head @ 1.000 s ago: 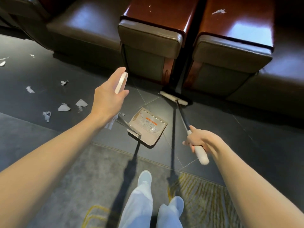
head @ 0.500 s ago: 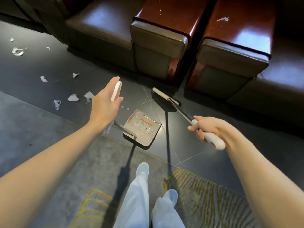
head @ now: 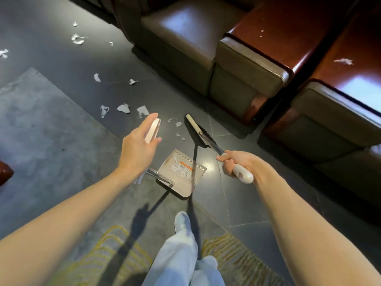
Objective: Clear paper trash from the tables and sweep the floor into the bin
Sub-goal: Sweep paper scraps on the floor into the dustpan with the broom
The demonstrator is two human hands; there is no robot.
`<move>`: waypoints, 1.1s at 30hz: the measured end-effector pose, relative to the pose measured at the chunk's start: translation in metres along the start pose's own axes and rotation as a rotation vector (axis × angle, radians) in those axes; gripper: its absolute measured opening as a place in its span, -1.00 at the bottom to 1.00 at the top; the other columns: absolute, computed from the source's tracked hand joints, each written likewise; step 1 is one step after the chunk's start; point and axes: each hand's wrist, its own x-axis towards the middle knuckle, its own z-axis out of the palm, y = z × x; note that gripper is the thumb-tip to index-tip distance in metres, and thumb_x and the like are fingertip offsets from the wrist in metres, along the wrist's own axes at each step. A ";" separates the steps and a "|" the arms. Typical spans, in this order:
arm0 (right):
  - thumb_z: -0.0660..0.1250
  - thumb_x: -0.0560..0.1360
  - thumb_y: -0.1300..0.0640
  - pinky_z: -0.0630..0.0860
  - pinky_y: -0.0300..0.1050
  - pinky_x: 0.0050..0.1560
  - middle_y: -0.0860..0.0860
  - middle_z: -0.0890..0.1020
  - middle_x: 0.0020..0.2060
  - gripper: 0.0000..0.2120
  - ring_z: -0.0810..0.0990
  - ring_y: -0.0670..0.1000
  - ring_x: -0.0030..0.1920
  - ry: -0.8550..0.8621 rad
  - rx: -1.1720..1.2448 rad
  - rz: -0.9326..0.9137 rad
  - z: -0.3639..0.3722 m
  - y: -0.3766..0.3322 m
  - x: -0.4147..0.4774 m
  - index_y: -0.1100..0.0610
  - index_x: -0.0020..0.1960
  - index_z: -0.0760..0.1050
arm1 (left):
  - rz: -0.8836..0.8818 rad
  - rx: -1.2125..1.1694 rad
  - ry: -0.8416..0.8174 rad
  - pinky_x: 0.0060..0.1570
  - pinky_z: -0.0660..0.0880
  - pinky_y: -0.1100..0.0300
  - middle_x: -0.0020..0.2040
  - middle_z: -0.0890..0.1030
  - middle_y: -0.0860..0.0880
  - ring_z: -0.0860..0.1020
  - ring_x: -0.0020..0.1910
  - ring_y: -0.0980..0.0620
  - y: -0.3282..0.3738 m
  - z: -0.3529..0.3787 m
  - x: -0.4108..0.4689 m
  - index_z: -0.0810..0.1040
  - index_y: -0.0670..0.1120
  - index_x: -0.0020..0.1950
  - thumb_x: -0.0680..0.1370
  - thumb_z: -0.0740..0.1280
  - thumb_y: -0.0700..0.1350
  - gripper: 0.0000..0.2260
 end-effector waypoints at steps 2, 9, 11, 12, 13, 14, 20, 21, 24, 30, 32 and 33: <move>0.28 0.56 0.30 0.39 -0.33 -0.66 0.06 0.43 -0.55 -0.76 0.39 -0.13 -0.64 0.007 -0.001 -0.004 0.009 -0.012 -0.002 0.10 0.18 0.37 | -0.039 -0.026 0.030 0.08 0.31 0.25 0.21 0.56 -0.02 0.47 0.14 0.04 -0.004 -0.006 0.003 0.37 0.25 0.38 0.53 0.36 -0.17 -0.49; 0.23 0.58 0.31 0.39 -0.36 -0.65 0.07 0.47 -0.53 -0.50 0.39 -0.13 -0.64 0.036 -0.078 -0.040 0.010 -0.055 -0.041 0.01 0.47 0.26 | -0.163 -0.131 0.117 0.06 0.32 0.27 0.14 0.55 0.03 0.48 0.07 0.02 -0.004 -0.011 0.009 0.39 0.23 0.37 0.53 0.35 -0.21 -0.50; 0.22 0.59 0.29 0.40 -0.36 -0.64 0.07 0.48 -0.52 -0.54 0.40 -0.14 -0.64 0.033 -0.115 -0.041 0.013 -0.074 -0.047 0.00 0.44 0.29 | -0.175 -0.116 0.123 0.06 0.36 0.21 0.13 0.56 -0.03 0.48 0.06 -0.05 0.000 -0.010 0.012 0.38 0.22 0.37 0.53 0.34 -0.21 -0.50; 0.21 0.60 0.27 0.40 -0.37 -0.63 0.06 0.48 -0.51 -0.59 0.41 -0.14 -0.64 0.019 -0.121 -0.034 0.015 -0.086 -0.049 0.01 0.40 0.31 | -0.177 -0.107 0.125 0.05 0.36 0.19 0.11 0.57 -0.05 0.48 0.05 -0.07 0.002 -0.009 0.014 0.38 0.22 0.37 0.53 0.34 -0.21 -0.51; 0.20 0.60 0.25 0.41 -0.37 -0.63 0.06 0.47 -0.50 -0.66 0.41 -0.14 -0.64 -0.003 -0.120 -0.026 0.016 -0.099 -0.048 0.04 0.35 0.34 | -0.180 -0.102 0.130 0.04 0.37 0.19 0.10 0.57 -0.05 0.48 0.04 -0.07 0.005 -0.008 0.015 0.37 0.22 0.37 0.53 0.34 -0.21 -0.51; 0.19 0.61 0.24 0.41 -0.36 -0.64 0.05 0.46 -0.50 -0.74 0.42 -0.14 -0.64 -0.035 -0.118 -0.015 0.018 -0.113 -0.047 0.07 0.28 0.37 | -0.183 -0.099 0.138 0.03 0.37 0.18 0.09 0.56 -0.06 0.48 0.03 -0.07 0.006 -0.006 0.016 0.37 0.22 0.36 0.53 0.34 -0.21 -0.51; 0.18 0.61 0.25 0.41 -0.32 -0.63 0.08 0.47 -0.38 -0.76 0.43 -0.12 -0.57 -0.013 -0.431 -0.037 0.022 -0.177 0.003 0.12 0.26 0.35 | -0.284 -0.084 0.262 0.01 0.33 0.22 0.03 0.56 -0.06 0.49 0.03 -0.07 0.019 0.014 0.030 0.39 0.20 0.36 0.52 0.36 -0.21 -0.50; 0.19 0.61 0.25 0.41 -0.32 -0.62 0.10 0.47 -0.33 -0.74 0.44 -0.10 -0.56 0.044 -0.580 -0.069 0.020 -0.184 0.015 0.13 0.28 0.33 | -0.310 -0.078 0.293 0.00 0.31 0.24 0.02 0.56 -0.06 0.49 0.03 -0.06 0.022 0.019 0.033 0.40 0.20 0.37 0.52 0.37 -0.22 -0.50; 0.21 0.59 0.24 0.39 -0.32 -0.60 0.13 0.48 -0.33 -0.80 0.44 -0.07 -0.63 0.113 -0.922 -0.069 0.005 -0.209 0.043 0.18 0.20 0.38 | -0.363 -0.059 0.365 -0.08 0.25 0.33 -0.01 0.56 -0.08 0.48 -0.02 -0.06 0.036 0.036 0.045 0.39 0.19 0.38 0.52 0.36 -0.23 -0.49; 0.08 0.61 0.24 0.33 -0.28 -0.55 0.03 0.39 -0.64 -0.89 0.33 -0.08 -0.64 0.059 -1.259 0.061 -0.021 -0.248 0.064 0.21 0.05 0.36 | -0.445 -0.055 0.427 0.03 0.28 0.29 0.06 0.55 -0.04 0.46 0.05 -0.04 0.058 0.054 0.073 0.38 0.16 0.40 0.53 0.35 -0.22 -0.50; 0.16 0.60 0.26 0.34 -0.30 -0.57 0.03 0.40 -0.63 -0.87 0.35 -0.09 -0.64 -0.002 -1.258 0.064 -0.022 -0.256 0.059 0.13 0.13 0.30 | -0.472 -0.067 0.487 0.03 0.31 0.27 0.01 0.53 -0.04 0.46 0.01 -0.04 0.064 0.062 0.079 0.40 0.15 0.40 0.52 0.35 -0.24 -0.50; 0.22 0.58 0.28 0.36 -0.31 -0.58 0.05 0.43 -0.61 -0.77 0.36 -0.09 -0.64 -0.032 -1.255 0.064 -0.023 -0.260 0.055 0.07 0.16 0.27 | -0.488 -0.086 0.515 0.03 0.33 0.25 -0.01 0.52 -0.02 0.46 -0.01 -0.04 0.067 0.068 0.082 0.40 0.15 0.39 0.52 0.35 -0.24 -0.50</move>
